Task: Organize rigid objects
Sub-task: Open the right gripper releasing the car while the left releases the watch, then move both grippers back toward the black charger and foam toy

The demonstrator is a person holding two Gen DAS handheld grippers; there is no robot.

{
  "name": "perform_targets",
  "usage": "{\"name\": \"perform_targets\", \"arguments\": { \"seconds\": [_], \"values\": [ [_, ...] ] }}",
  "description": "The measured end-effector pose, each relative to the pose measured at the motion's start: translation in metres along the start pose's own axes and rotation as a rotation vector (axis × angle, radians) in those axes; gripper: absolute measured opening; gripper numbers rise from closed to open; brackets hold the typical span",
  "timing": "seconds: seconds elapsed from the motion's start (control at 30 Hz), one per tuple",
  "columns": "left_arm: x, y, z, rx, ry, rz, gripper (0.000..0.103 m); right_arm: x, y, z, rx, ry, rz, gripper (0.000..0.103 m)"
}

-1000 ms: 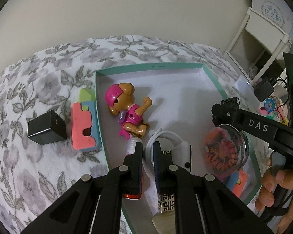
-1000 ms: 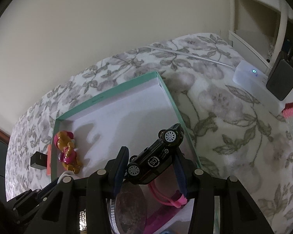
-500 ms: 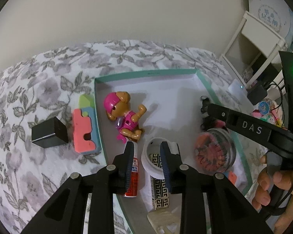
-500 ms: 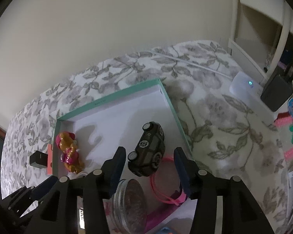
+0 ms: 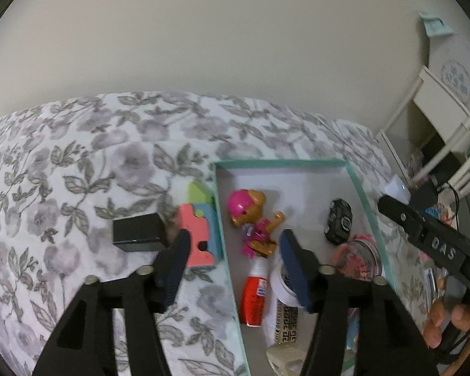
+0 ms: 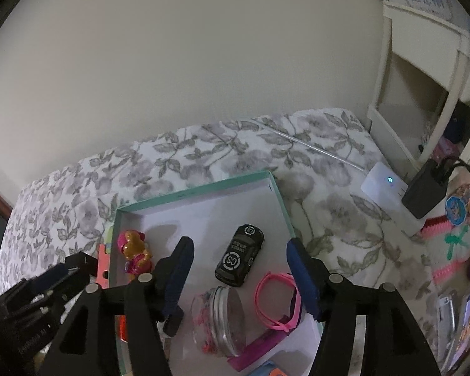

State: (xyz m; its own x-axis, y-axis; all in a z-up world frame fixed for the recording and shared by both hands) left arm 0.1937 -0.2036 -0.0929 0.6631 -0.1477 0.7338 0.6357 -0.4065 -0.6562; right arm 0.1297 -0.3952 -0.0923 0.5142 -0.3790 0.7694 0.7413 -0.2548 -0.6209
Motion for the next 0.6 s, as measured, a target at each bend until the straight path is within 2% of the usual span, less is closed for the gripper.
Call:
{"name": "perform_targets", "arguments": {
  "seconds": [0.07, 0.3, 0.37, 0.5, 0.6],
  "values": [
    [0.004, -0.001, 0.008, 0.016, -0.019, -0.012, 0.071, 0.000, 0.000, 0.004, 0.005, -0.006, -0.008, 0.075],
    [0.009, -0.003, 0.030, 0.067, -0.062, -0.033, 0.079, -0.013, 0.009, 0.021, 0.021, -0.069, 0.023, 0.079],
    [0.010, -0.003, 0.035, 0.081, -0.067, -0.041, 0.091, -0.013, 0.010, 0.025, 0.026, -0.083, 0.020, 0.087],
    [0.012, -0.003, 0.045, 0.108, -0.077, -0.059, 0.093, -0.013, 0.008, 0.032, 0.040, -0.110, 0.010, 0.088],
    [0.014, -0.005, 0.051, 0.128, -0.084, -0.073, 0.098, -0.014, 0.008, 0.036, 0.045, -0.125, 0.011, 0.088]
  ]
}}
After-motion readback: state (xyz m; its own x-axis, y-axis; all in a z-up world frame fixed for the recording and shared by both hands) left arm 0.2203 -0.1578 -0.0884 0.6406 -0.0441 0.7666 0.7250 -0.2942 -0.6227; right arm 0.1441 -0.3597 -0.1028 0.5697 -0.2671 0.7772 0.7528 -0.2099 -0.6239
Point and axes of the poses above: each gripper's, at about its wrist camera, not at the fingertips, and y roughly the way its jaws point, z to its left, x to its top, the point moved 9 cm from there along y, roughly the way its jaws point, and after that the axes turned 14 degrees about -z, right-handed, at the moved point
